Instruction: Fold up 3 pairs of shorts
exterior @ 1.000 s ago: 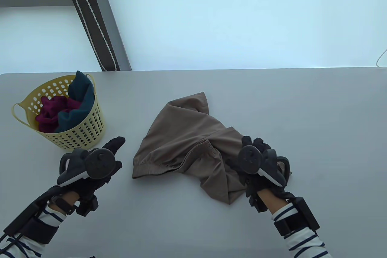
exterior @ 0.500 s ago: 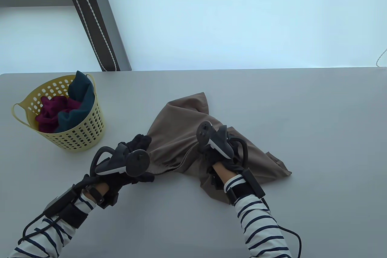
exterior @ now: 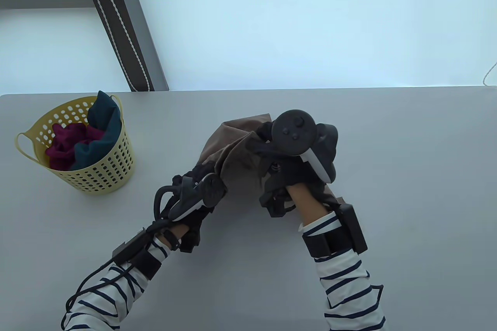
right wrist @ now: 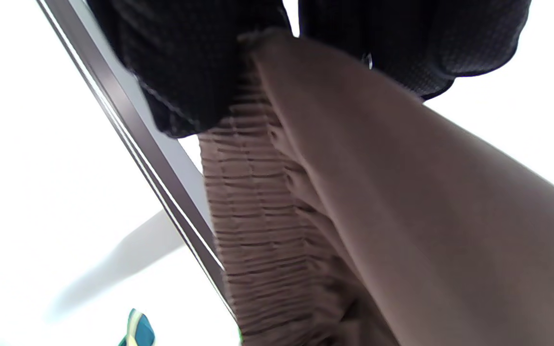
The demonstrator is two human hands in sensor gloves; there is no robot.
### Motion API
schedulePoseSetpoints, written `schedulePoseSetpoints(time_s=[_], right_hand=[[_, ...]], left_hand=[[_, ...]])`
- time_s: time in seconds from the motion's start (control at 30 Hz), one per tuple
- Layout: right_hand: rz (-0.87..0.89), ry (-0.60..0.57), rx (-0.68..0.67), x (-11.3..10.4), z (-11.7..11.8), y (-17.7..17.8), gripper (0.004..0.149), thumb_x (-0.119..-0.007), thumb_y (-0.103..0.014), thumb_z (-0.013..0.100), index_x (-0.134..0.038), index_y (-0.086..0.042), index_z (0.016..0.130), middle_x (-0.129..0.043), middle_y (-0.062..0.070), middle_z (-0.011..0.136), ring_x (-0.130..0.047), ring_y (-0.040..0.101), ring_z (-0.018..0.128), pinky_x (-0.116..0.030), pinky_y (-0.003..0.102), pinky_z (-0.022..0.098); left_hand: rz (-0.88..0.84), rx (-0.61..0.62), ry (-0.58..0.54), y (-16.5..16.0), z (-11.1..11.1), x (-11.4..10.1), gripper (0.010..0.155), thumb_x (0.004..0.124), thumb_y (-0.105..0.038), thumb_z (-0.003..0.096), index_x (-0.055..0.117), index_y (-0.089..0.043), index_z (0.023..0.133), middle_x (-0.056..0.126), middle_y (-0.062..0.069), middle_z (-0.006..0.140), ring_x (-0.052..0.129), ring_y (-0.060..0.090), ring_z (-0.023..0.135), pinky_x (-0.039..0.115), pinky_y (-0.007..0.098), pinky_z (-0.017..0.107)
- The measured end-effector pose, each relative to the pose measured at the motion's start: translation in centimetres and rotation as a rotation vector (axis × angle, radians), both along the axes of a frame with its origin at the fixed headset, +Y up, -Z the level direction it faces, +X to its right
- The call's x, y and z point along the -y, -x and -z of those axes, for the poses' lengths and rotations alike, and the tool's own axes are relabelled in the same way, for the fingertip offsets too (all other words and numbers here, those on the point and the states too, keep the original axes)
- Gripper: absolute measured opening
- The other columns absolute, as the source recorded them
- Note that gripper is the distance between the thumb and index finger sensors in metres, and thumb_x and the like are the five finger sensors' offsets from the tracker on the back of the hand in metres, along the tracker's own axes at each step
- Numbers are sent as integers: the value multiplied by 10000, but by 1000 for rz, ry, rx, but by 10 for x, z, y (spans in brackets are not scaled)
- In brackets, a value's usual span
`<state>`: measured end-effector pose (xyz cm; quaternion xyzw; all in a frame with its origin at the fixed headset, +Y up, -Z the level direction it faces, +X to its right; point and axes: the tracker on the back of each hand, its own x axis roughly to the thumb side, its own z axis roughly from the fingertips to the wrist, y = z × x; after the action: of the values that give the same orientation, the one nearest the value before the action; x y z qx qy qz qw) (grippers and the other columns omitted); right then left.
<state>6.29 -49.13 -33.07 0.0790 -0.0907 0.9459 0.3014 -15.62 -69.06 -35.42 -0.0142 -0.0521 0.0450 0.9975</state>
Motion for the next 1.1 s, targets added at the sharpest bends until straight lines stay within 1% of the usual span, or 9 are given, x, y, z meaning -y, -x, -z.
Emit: schedulePoseSetpoints(time_s=[0.17,0.27,0.37,0.53,0.7,0.83,0.9,0.97,1.1], right_hand=[[37,-114,29,-46,-20,-29,369,-828,-371,426,-826,-166,733,-694,211,911,-725,522,821,-620,623,574],[37,-159,93,-67,-31,-46,371,-820,-374,441,-819,-155,740,-720,221,912,-756,523,810,-639,623,566],[19,-193,140,-78,-36,-52,371,-805,-379,457,-808,-146,746,-789,211,879,-863,483,749,-716,591,530],[76,-294,202,-99,-52,-49,372,-768,-376,490,-777,-107,748,-882,227,753,-1038,324,502,-856,456,363],[122,-342,168,-115,-68,-44,378,-755,-384,497,-774,-100,745,-894,225,730,-1061,269,419,-877,407,303],[118,-357,92,-127,-86,-54,376,-758,-377,495,-770,-104,754,-876,227,759,-1042,301,469,-856,438,348],[97,-371,76,-132,-96,-70,376,-751,-379,494,-763,-120,766,-865,214,786,-1032,303,519,-846,447,384],[132,-364,95,-134,-103,-90,375,-757,-371,487,-773,-121,766,-863,217,796,-1025,319,542,-839,462,399],[162,-330,38,-134,-111,-127,378,-775,-379,443,-807,-166,754,-824,186,865,-936,406,697,-763,544,499]], left_hand=[[-192,29,-71,9,13,-47,386,605,-437,526,661,-371,903,778,-16,1058,929,259,934,700,576,716],[-368,178,-66,10,0,-77,669,458,-541,533,317,-224,1105,593,206,1169,801,405,1011,629,642,724],[-529,397,-75,-10,-35,-94,995,363,-709,452,22,-46,1111,278,378,1201,565,553,1084,478,739,741],[-46,649,-341,-71,-108,-75,1229,385,-766,386,-213,157,935,32,555,1063,385,692,1045,413,787,696],[114,462,-496,-108,-109,-61,1254,477,-697,434,-218,256,859,-9,663,931,365,780,945,437,820,619],[-115,273,-547,-93,-88,-91,1008,448,-539,531,-146,177,921,116,551,1029,453,691,975,482,771,653],[-211,217,-595,-71,-80,-114,800,437,-472,547,-30,5,987,410,277,1109,663,487,1006,586,671,701],[-294,229,-649,-46,-77,-140,597,445,-461,544,170,-229,1021,647,67,1056,868,271,937,667,582,722],[-379,394,-751,3,-87,-201,520,503,-532,513,399,-382,1000,791,-76,990,982,142,862,730,513,738]])
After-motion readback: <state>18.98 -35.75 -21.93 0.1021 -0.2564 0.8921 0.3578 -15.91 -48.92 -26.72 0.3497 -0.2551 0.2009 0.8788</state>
